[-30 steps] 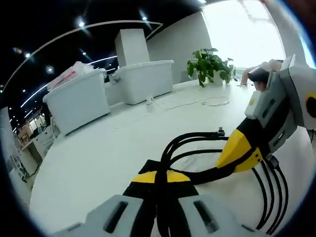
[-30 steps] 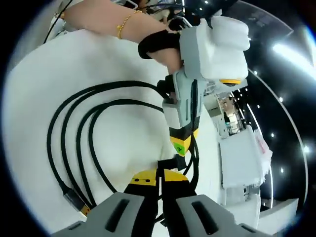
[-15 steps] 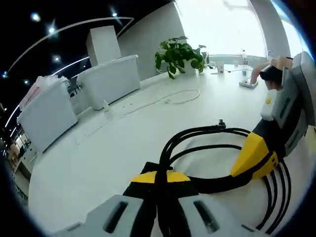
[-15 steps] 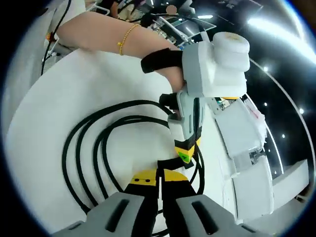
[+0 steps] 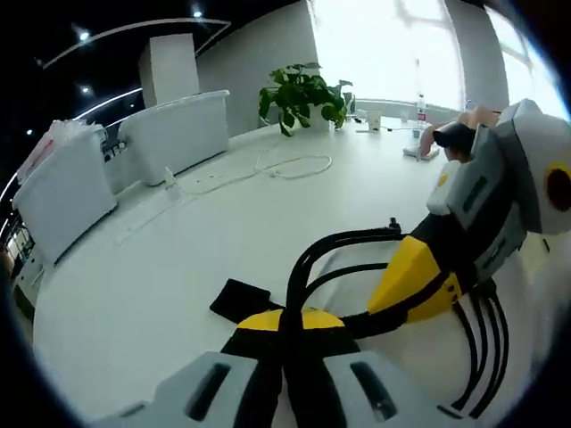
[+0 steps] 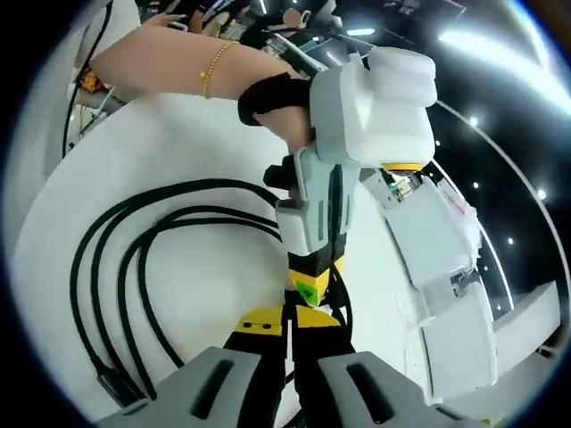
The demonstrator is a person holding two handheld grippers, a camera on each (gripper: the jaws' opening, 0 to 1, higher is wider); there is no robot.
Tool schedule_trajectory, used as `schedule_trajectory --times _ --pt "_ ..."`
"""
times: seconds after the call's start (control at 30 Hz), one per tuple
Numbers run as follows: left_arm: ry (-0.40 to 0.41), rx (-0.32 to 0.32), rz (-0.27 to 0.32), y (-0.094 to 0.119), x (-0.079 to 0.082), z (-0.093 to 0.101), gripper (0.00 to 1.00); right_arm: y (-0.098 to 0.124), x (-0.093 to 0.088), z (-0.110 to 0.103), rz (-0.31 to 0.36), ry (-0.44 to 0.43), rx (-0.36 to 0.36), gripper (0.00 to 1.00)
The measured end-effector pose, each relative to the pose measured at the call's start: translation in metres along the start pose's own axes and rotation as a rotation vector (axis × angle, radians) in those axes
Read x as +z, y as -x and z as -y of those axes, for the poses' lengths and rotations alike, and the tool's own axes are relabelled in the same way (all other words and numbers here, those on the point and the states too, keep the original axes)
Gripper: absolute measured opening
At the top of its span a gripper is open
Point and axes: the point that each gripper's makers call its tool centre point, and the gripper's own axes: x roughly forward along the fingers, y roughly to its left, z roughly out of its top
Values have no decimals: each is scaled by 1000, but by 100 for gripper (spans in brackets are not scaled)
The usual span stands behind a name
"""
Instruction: Coil the Type-C to USB data cable on the desktop and secure it with Velcro straps.
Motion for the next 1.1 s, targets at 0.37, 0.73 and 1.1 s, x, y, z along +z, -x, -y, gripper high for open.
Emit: schedule_trajectory --times 0.37,0.73,1.1 --pt "-14 -30 42 7 7 4 14 2 -4 -2 -8 12 0 2" --pt "106 107 259 16 33 -43 9 3 -1 -5 4 19 9 2" --pt "52 121 159 -9 2 -47 7 5 1 -2 10 -12 23 2"
